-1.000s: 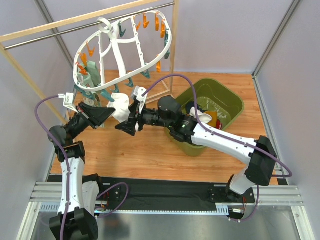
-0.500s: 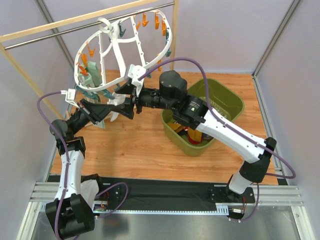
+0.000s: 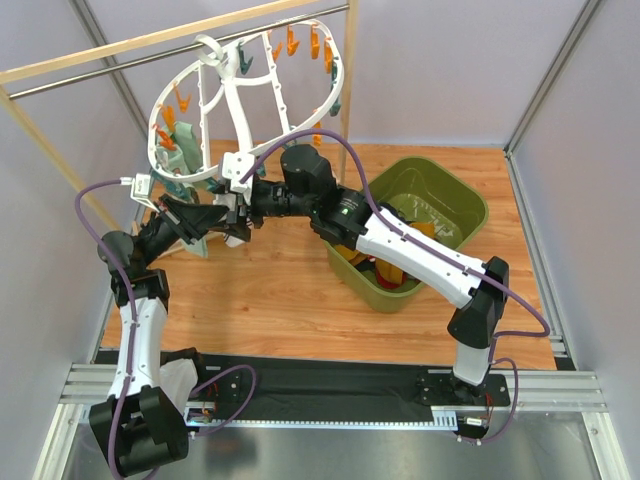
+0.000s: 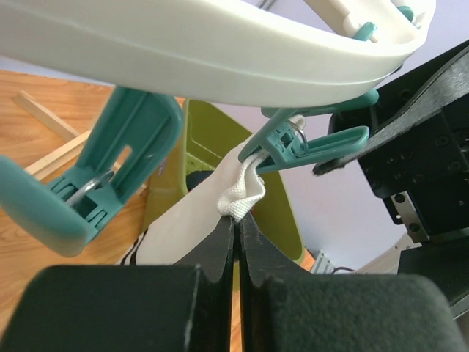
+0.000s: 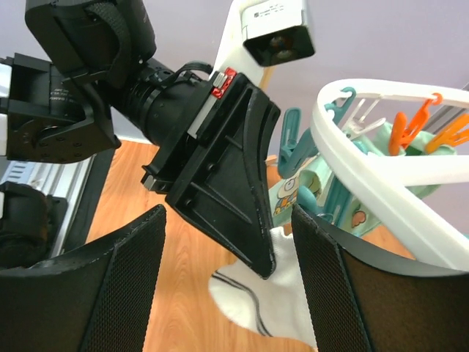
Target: Remove the socks clipped to the hanger
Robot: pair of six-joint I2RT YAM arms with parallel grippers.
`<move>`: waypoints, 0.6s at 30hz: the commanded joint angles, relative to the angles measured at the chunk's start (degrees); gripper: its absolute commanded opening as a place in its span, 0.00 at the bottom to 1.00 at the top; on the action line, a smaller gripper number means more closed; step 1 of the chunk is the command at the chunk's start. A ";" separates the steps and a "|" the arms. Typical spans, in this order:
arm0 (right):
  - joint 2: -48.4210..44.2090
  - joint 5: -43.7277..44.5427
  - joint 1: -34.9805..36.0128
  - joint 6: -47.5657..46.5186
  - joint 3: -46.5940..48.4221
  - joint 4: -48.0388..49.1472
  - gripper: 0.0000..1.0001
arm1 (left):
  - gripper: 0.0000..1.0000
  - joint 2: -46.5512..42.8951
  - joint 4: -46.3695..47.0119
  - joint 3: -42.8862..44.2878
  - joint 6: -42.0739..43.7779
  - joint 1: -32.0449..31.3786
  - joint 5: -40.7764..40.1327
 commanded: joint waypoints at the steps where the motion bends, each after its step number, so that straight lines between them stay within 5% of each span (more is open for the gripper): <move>1: 0.00 2.82 -0.17 -2.68 0.99 5.14 0.71 | 0.00 -0.43 -1.18 2.76 4.08 -0.30 -0.41; 18: 3.25 9.59 0.27 -5.32 1.61 8.31 0.70 | 0.00 -1.04 -5.84 4.25 5.75 -0.30 -1.91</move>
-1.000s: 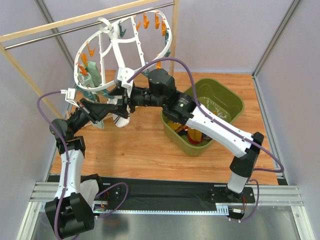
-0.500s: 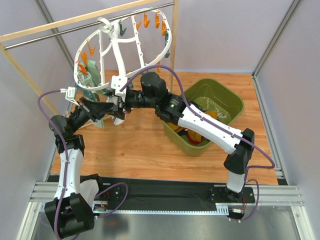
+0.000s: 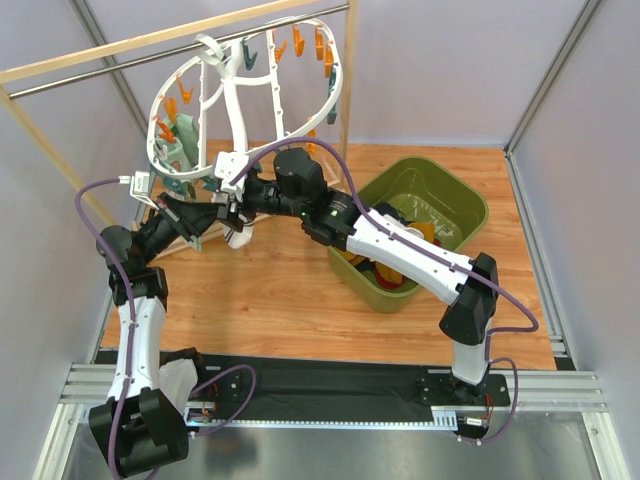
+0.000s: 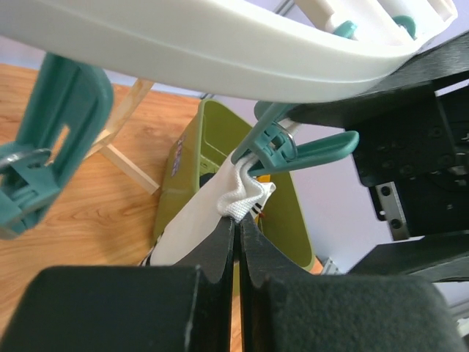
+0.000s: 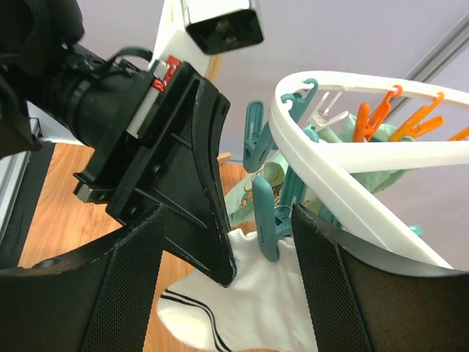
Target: Remove the socks clipped to the hanger
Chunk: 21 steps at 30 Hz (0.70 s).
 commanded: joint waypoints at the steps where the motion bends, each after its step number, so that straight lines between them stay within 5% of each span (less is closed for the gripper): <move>1: 1.17 2.05 0.12 -1.69 1.69 2.81 0.70 | 0.00 -1.04 0.70 2.42 2.01 -0.30 -0.09; 9: 1.70 10.92 1.17 -2.39 -0.59 9.22 0.74 | 0.00 -2.09 0.26 1.98 2.28 -0.30 0.08; 21: 0.31 12.61 1.17 -0.03 -0.85 7.57 0.78 | 0.00 -2.62 -0.18 2.06 2.46 -0.30 -0.44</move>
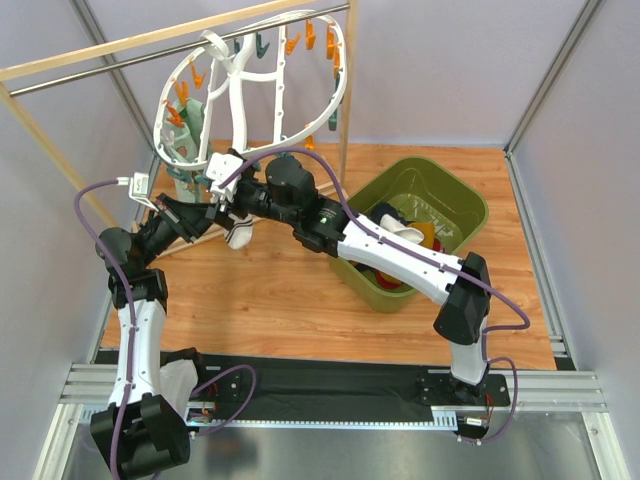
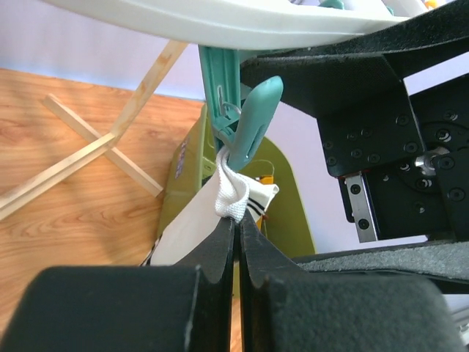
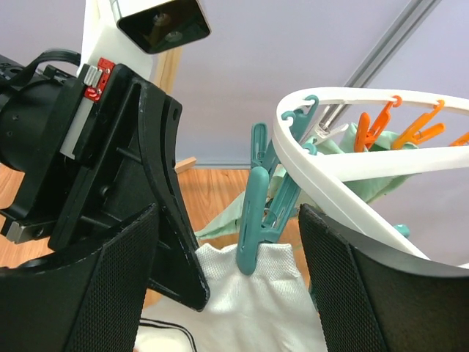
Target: Remove the socks clipped to the hanger
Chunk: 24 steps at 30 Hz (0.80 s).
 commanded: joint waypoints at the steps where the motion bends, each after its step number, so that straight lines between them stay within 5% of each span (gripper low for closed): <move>1: -3.13 1.48 -0.46 1.37 -1.98 1.18 0.78 | 0.00 -0.74 1.26 2.24 1.19 -0.38 0.34; 7: -10.86 -6.35 -0.20 4.45 -9.29 -1.82 0.79 | 0.00 -0.65 0.56 2.85 1.10 -0.47 0.61; 16: -16.76 0.93 1.82 9.29 -21.51 3.45 0.79 | 0.00 -6.19 -15.33 9.09 10.06 -3.98 -3.17; 24: -15.63 11.04 3.58 10.70 -24.77 11.01 0.80 | 0.00 -9.27 -20.18 11.29 12.61 -9.26 -7.48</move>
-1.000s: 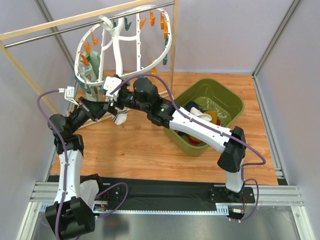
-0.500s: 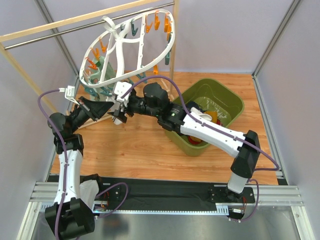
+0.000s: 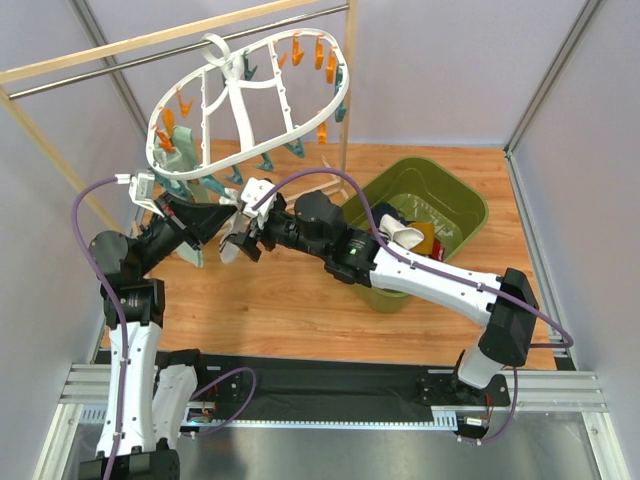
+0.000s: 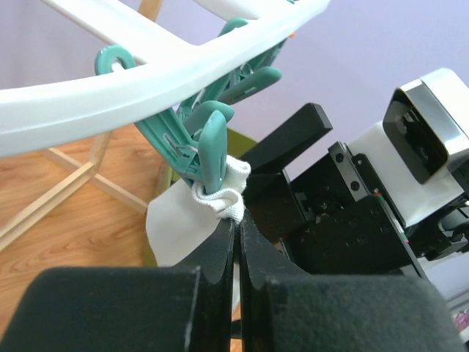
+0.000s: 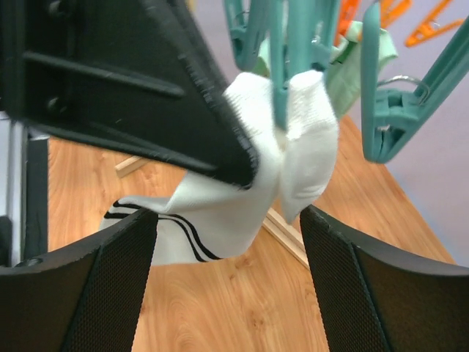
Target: Remove the socks clipped to the hanger
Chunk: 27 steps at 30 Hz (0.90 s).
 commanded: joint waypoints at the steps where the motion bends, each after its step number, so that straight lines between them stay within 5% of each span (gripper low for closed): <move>1: 0.07 8.92 1.11 2.02 -0.57 7.34 0.80 | 0.00 -1.00 -3.07 1.87 2.45 -1.74 -2.89; 12: -2.39 9.46 5.50 4.13 -5.76 14.38 0.87 | 0.00 -2.06 -6.68 1.96 4.65 -5.70 -6.67; 19: 1.74 25.62 6.30 6.42 -2.95 16.14 0.87 | 0.00 -2.85 -6.41 2.23 3.77 -7.02 -7.72; 22: 3.58 30.12 6.30 5.10 -1.19 16.05 0.63 | 0.00 -3.12 -5.71 1.96 2.81 -7.02 -7.46; 23: 3.59 30.47 6.30 5.10 -1.10 16.14 0.38 | 0.00 -2.94 -5.71 1.96 2.63 -7.11 -7.20; 24: 3.33 30.13 6.30 5.27 -1.01 16.14 0.28 | 0.00 -2.94 -6.14 2.05 2.71 -7.11 -7.02; 26: 2.45 28.46 6.21 6.24 -1.62 15.79 0.07 | 0.10 -2.85 -7.81 3.01 4.64 -7.11 -7.28; 27: 1.66 27.67 6.21 6.67 -1.80 15.79 0.00 | 0.25 -2.68 -10.25 3.45 5.87 -7.02 -7.37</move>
